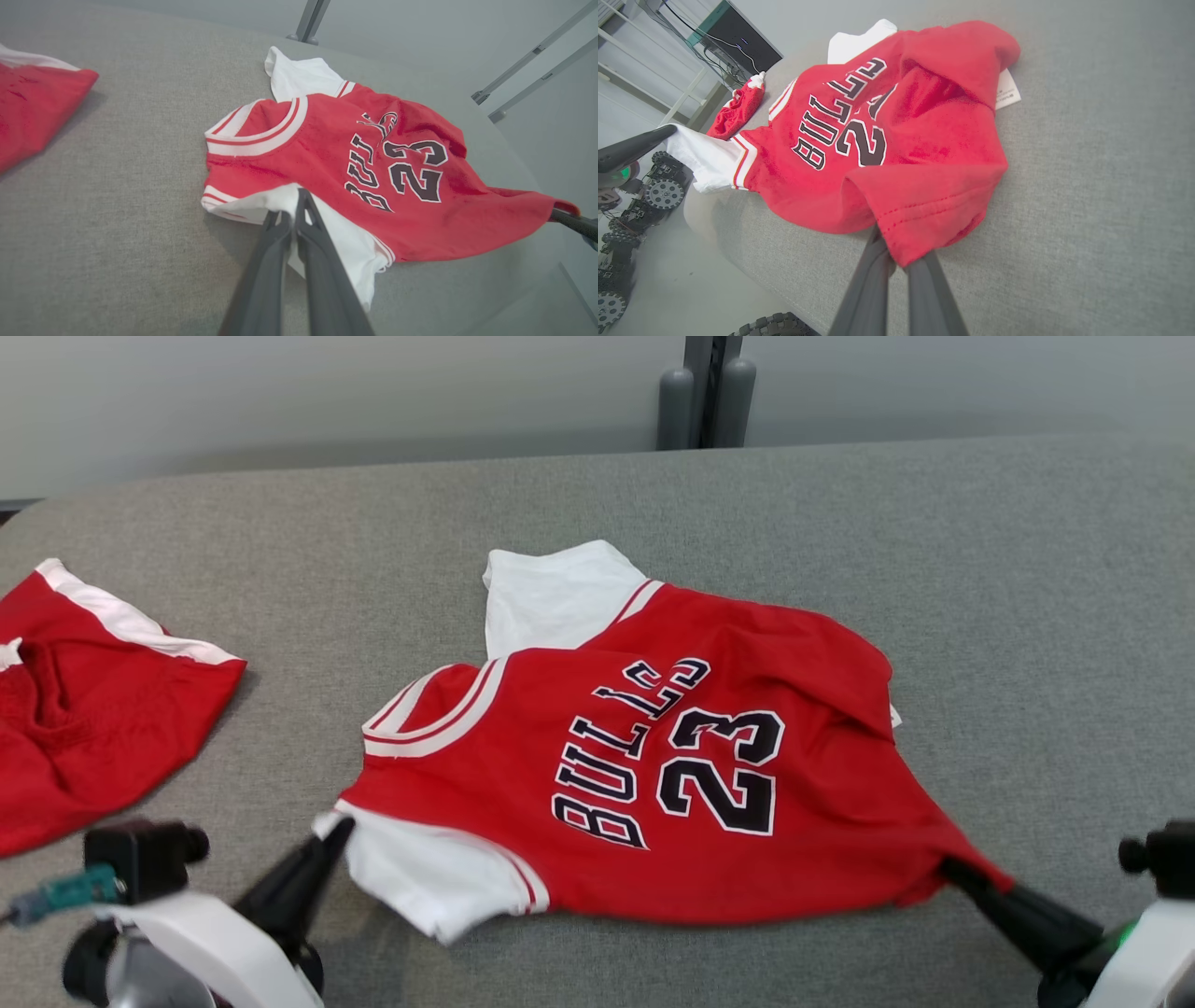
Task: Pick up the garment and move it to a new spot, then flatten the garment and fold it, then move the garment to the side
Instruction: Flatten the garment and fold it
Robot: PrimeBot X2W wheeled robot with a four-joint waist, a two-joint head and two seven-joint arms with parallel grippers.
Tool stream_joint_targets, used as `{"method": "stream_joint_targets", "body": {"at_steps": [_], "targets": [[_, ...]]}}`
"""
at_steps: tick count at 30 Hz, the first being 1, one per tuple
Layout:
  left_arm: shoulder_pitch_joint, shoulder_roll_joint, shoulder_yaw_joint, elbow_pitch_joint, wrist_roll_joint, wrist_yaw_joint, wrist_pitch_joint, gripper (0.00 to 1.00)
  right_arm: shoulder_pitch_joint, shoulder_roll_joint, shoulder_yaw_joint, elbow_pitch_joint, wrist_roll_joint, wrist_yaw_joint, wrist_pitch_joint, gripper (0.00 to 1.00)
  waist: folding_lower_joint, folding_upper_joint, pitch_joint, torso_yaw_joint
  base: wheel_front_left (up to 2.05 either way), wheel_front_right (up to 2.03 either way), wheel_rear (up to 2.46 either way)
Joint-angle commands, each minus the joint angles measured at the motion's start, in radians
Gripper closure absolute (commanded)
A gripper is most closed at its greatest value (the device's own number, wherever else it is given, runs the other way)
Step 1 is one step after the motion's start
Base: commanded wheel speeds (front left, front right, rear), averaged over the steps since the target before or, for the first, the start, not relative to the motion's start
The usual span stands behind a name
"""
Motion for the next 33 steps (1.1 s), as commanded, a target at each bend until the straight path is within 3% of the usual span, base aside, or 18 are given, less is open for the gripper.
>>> {"method": "stream_joint_targets", "body": {"at_steps": [1,10,24,33], "targets": [[-0.055,0.01,0.017,0.001,-0.005,-0.01,-0.002,1.0,-0.042,-0.015,-0.01,-0.009,-0.006,0.002,-0.015,1.0,0.0,0.0,0.02,-0.003,0.0,0.0,0.0],[-0.42,0.028,0.044,0.127,-0.019,-0.081,0.023,1.0,-0.321,-0.006,0.012,0.006,0.014,0.002,0.019,1.0,0.0,0.0,0.129,-0.012,0.0,0.0,0.0],[-1.057,-0.011,-0.005,0.52,0.04,-0.161,0.033,1.0,-0.83,-0.029,0.078,0.073,0.152,0.002,0.185,1.0,0.0,0.0,0.309,-0.001,0.0,0.0,0.0],[-1.477,-0.041,-0.036,0.763,0.115,-0.195,-0.056,1.0,-1.234,0.003,0.083,0.186,0.137,0.002,0.181,1.0,0.0,0.0,0.449,0.011,0.0,0.0,0.0]]}}
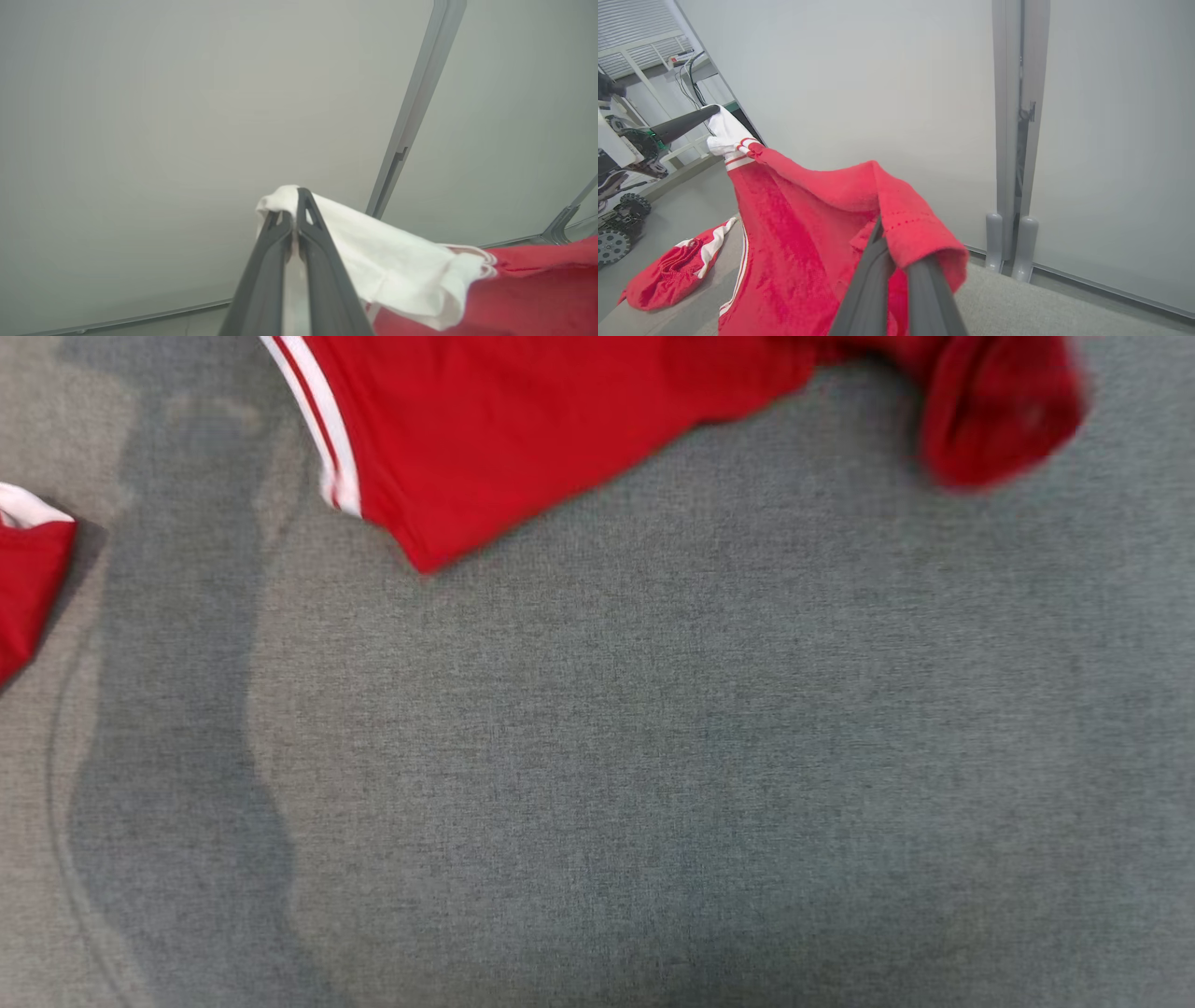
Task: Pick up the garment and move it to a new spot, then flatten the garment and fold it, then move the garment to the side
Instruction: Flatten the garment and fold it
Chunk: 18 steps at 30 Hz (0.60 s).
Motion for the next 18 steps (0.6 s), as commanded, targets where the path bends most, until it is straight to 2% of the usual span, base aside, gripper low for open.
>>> {"method": "stream_joint_targets", "body": {"at_steps": [1,11,18], "targets": [[-0.083,-0.002,-0.006,0.044,0.023,-0.008,-0.035,1.0,-0.082,0.009,-0.001,0.031,-0.014,0.002,-0.021,1.0,0.0,0.0,0.051,0.008,0.0,0.0,0.0],[-0.418,-0.047,-0.025,0.245,0.052,-0.024,-0.233,1.0,-0.433,0.05,0.041,0.217,-0.106,0.002,-0.196,1.0,0.0,0.0,0.098,0.011,0.0,0.0,0.0],[-0.536,-0.074,-0.087,0.333,0.031,-0.026,-0.303,1.0,-0.539,0.065,0.124,0.317,-0.119,0.002,-0.31,1.0,0.0,0.0,0.103,0.016,0.0,0.0,0.0]]}}
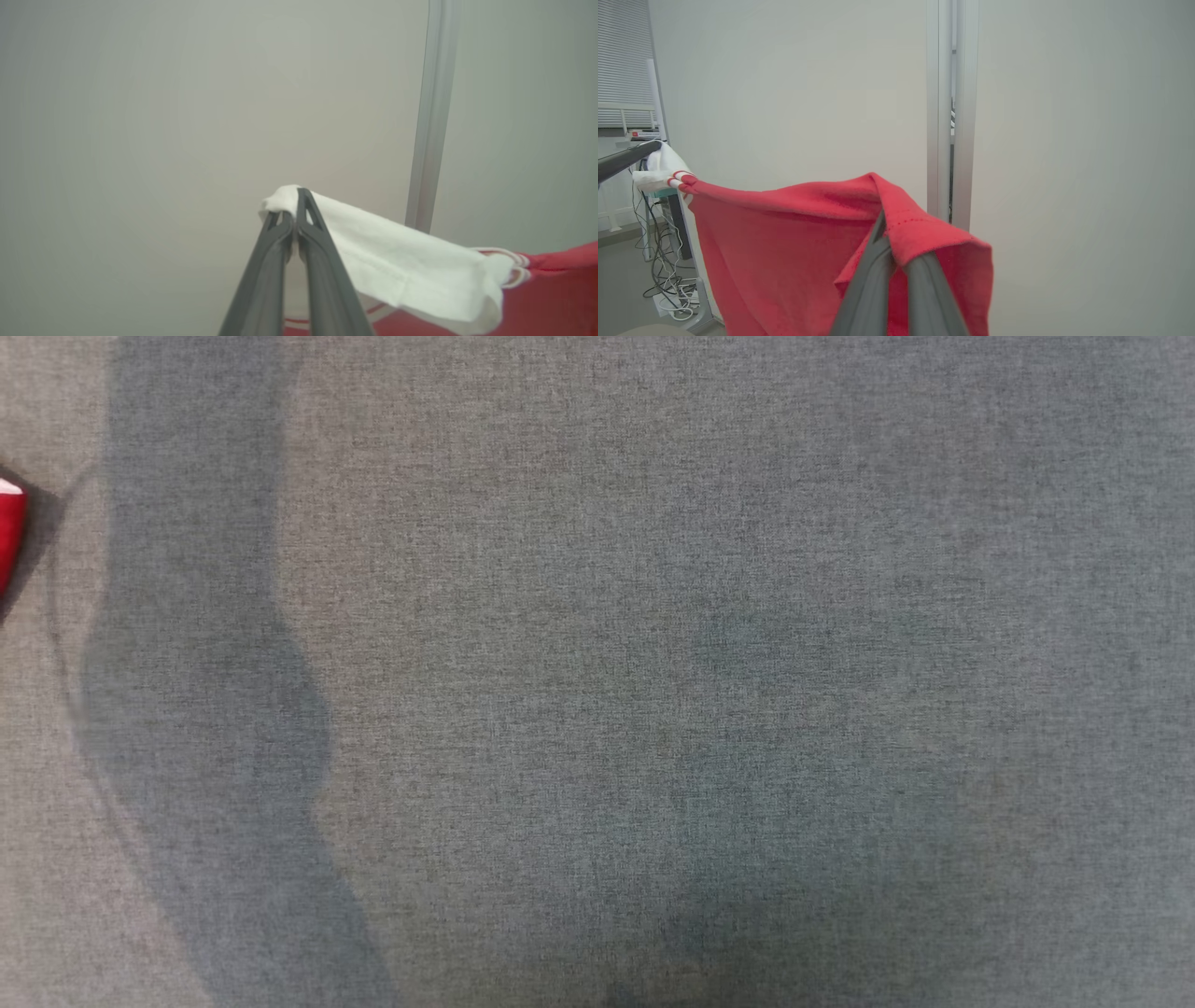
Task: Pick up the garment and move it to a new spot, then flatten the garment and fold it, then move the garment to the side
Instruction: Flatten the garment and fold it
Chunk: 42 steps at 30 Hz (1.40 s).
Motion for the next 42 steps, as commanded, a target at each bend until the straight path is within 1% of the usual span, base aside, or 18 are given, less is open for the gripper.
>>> {"method": "stream_joint_targets", "body": {"at_steps": [1,7,12,13,18,23,26,30,34,39,42], "targets": [[-0.011,-0.001,-0.012,0.012,-0.018,-0.001,0.0,1.0,-0.004,0.004,0.012,0.01,0.02,0.001,-0.013,1.0,0.0,0.0,-0.001,0.003,0.0,0.0,0.0],[0.051,0.006,-0.097,0.034,-0.098,-0.002,0.042,1.0,0.049,0.0,0.119,0.01,0.096,0.001,-0.011,1.0,0.0,0.0,-0.011,0.012,0.0,0.0,0.0],[0.166,0.034,-0.178,0.022,-0.186,-0.002,0.097,1.0,0.148,-0.024,0.242,-0.026,0.153,0.001,0.02,1.0,0.0,0.0,-0.06,0.02,0.0,0.0,0.0],[0.166,0.034,-0.178,0.022,-0.186,-0.002,0.097,1.0,0.148,-0.024,0.242,-0.026,0.153,0.001,0.02,1.0,0.0,0.0,-0.06,0.02,0.0,0.0,0.0],[0.339,0.059,-0.234,0.006,-0.289,-0.002,0.165,1.0,0.303,-0.043,0.332,-0.079,0.237,0.001,0.051,1.0,0.0,0.0,-0.148,0.025,0.0,0.0,0.0],[0.553,0.103,-0.265,-0.033,-0.392,-0.002,0.234,1.0,0.473,-0.06,0.363,-0.15,0.307,0.001,0.131,1.0,0.0,0.0,-0.253,0.017,0.0,0.0,0.0],[0.697,0.134,-0.277,-0.072,-0.446,-0.002,0.264,1.0,0.573,-0.069,0.37,-0.194,0.329,0.001,0.195,1.0,0.0,0.0,-0.313,0.009,0.0,0.0,0.0],[0.889,0.178,-0.291,-0.151,-0.502,-0.002,0.293,1.0,0.688,-0.087,0.373,-0.243,0.356,0.001,0.259,1.0,0.0,0.0,-0.378,0.001,0.0,0.0,0.0],[1.066,0.223,-0.298,-0.257,-0.546,0.019,0.316,1.0,0.786,-0.101,0.374,-0.269,0.371,0.001,0.329,1.0,0.0,0.0,-0.427,-0.008,0.0,0.0,0.0],[1.257,0.294,-0.319,-0.429,-0.587,0.065,0.364,1.0,0.896,-0.122,0.374,-0.299,0.345,0.001,0.398,1.0,0.0,0.0,-0.467,-0.013,0.0,0.0,0.0],[1.347,0.35,-0.336,-0.541,-0.594,0.103,0.394,1.0,0.949,-0.127,0.373,-0.313,0.331,0.001,0.414,1.0,0.0,0.0,-0.485,-0.014,0.0,0.0,0.0]]}}
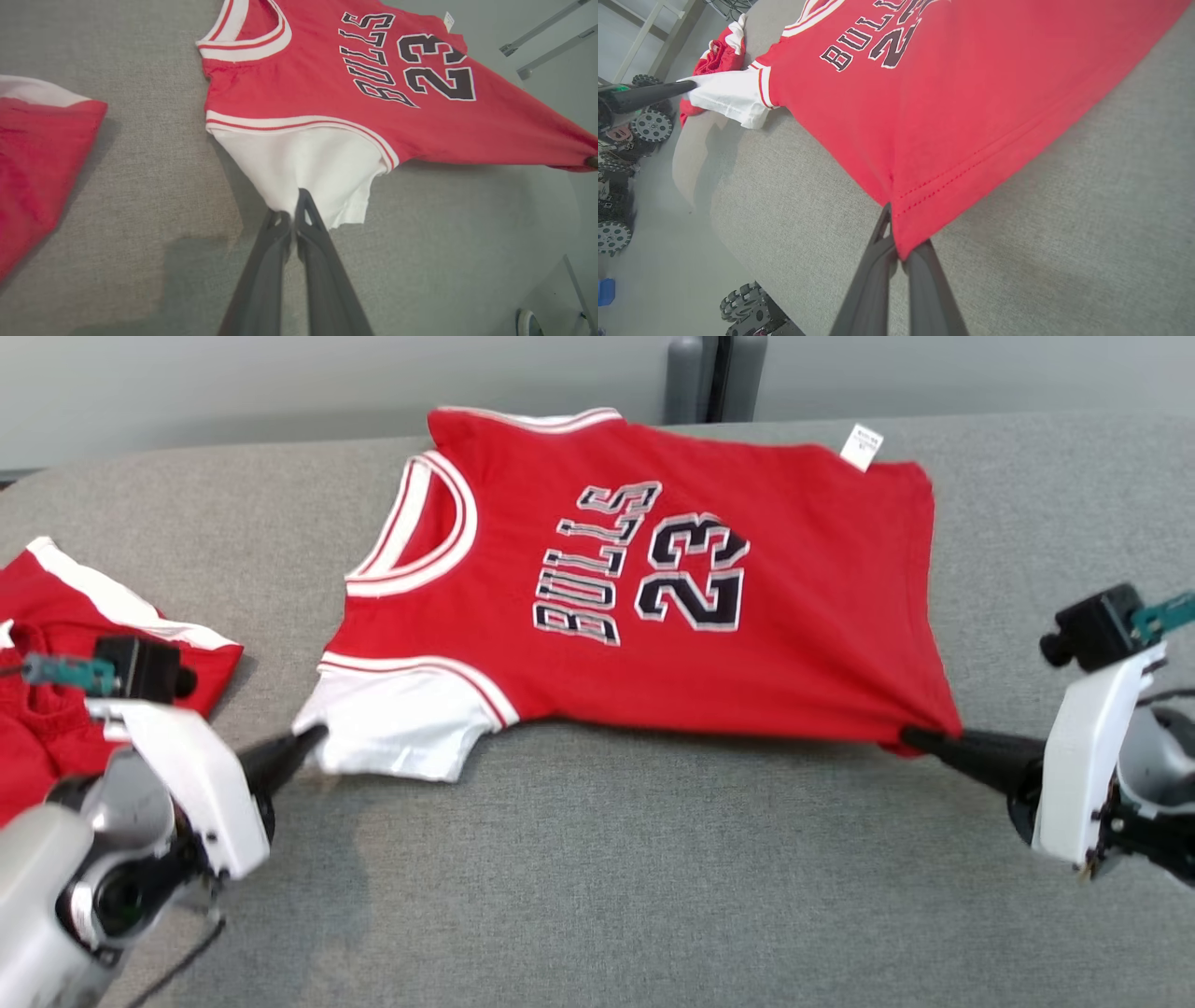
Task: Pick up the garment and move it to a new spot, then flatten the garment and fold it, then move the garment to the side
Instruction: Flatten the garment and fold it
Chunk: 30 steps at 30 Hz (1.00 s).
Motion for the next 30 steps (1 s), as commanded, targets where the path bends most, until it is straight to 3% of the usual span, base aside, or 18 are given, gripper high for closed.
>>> {"method": "stream_joint_targets", "body": {"at_steps": [1,6,15,24,30], "targets": [[0.045,0.035,-0.004,-0.057,-0.008,0.023,0.012,1.0,0.032,-0.005,0.0,-0.012,-0.008,0.001,0.003,1.0,0.0,-0.0001,-0.016,-0.002,0.0,0.0,0.0],[0.172,0.138,-0.018,-0.251,-0.036,0.081,0.065,1.0,0.113,-0.034,0.001,-0.062,-0.001,0.001,0.015,1.0,0.0,-0.0001,-0.044,0.0,0.0,0.0,0.0],[0.356,0.309,-0.026,-0.537,-0.105,0.17,0.129,1.0,0.256,-0.151,0.0,-0.138,0.047,0.001,0.082,1.0,0.0,-0.0001,-0.069,0.012,0.0,0.0,0.0],[0.42,0.38,-0.019,-0.653,-0.147,0.196,0.145,1.0,0.3,-0.236,-0.001,-0.213,0.078,0.001,0.118,1.0,0.0,-0.0001,-0.055,0.008,0.0,0.0,0.0],[0.379,0.375,-0.01,-0.66,-0.139,0.199,0.161,1.0,0.268,-0.209,-0.015,-0.212,0.068,0.001,0.119,1.0,0.0,-0.0001,-0.04,-0.006,0.0,0.0,0.0]]}}
